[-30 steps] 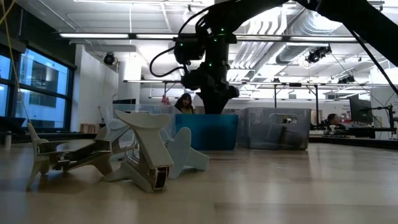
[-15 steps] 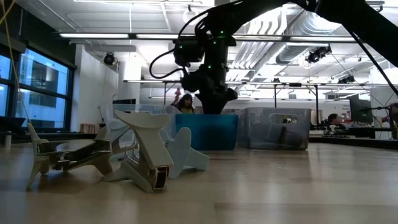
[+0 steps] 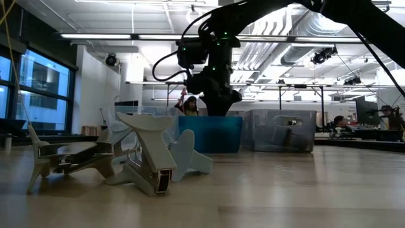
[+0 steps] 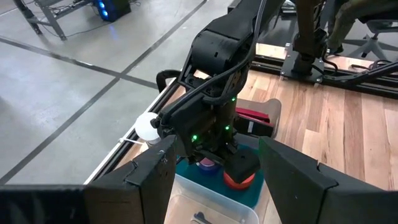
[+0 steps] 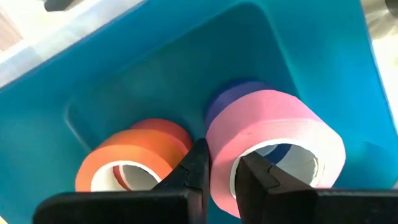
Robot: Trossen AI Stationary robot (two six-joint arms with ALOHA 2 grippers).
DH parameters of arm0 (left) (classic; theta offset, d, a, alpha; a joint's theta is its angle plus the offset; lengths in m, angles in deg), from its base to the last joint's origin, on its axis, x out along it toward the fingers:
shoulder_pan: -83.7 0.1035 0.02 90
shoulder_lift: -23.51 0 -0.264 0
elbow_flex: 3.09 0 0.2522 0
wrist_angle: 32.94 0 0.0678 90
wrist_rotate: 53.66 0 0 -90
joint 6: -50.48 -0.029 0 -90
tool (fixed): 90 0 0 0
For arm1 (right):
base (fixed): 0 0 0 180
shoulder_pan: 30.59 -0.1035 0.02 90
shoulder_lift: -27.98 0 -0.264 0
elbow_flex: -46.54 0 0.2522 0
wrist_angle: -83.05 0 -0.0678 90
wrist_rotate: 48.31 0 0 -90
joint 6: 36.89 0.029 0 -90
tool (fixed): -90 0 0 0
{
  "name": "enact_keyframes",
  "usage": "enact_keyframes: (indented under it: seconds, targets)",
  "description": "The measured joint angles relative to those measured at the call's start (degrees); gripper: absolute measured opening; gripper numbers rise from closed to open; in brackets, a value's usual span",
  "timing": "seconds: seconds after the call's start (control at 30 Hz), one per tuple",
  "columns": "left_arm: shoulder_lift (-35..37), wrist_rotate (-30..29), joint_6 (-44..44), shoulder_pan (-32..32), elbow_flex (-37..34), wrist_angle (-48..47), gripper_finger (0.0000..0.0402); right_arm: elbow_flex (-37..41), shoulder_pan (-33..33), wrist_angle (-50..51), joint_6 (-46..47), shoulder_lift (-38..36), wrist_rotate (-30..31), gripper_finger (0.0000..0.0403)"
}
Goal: Pick and place Stapler, Stapler remover, tape
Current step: Put the pink tape into the blue bin
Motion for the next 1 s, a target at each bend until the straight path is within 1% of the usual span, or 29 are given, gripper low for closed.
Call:
enact_keyframes:
  seconds: [0.2, 0.5, 0.8, 1.0]
  targets:
    - [0.0, 0.0, 0.0, 0.0, 0.0, 0.0, 0.0223, 0.0, 0.0, 0.0, -0.5, 0.0, 0.6, 0.0038]
    - [0.0, 0.0, 0.0, 0.0, 0.0, 0.1, 0.0223, -0.1, 0.0, 0.7, -1.1, 2.2, -0.3, 0.0040]
    - [0.0, 0.0, 0.0, 0.0, 0.0, 0.1, 0.0223, -0.1, -0.1, -0.2, -1.2, 2.2, 0.9, 0.0038]
    - [0.0, 0.0, 0.0, 0.0, 0.0, 0.1, 0.0223, -0.1, -0.1, -0.9, -0.8, 2.2, 0.5, 0.0051]
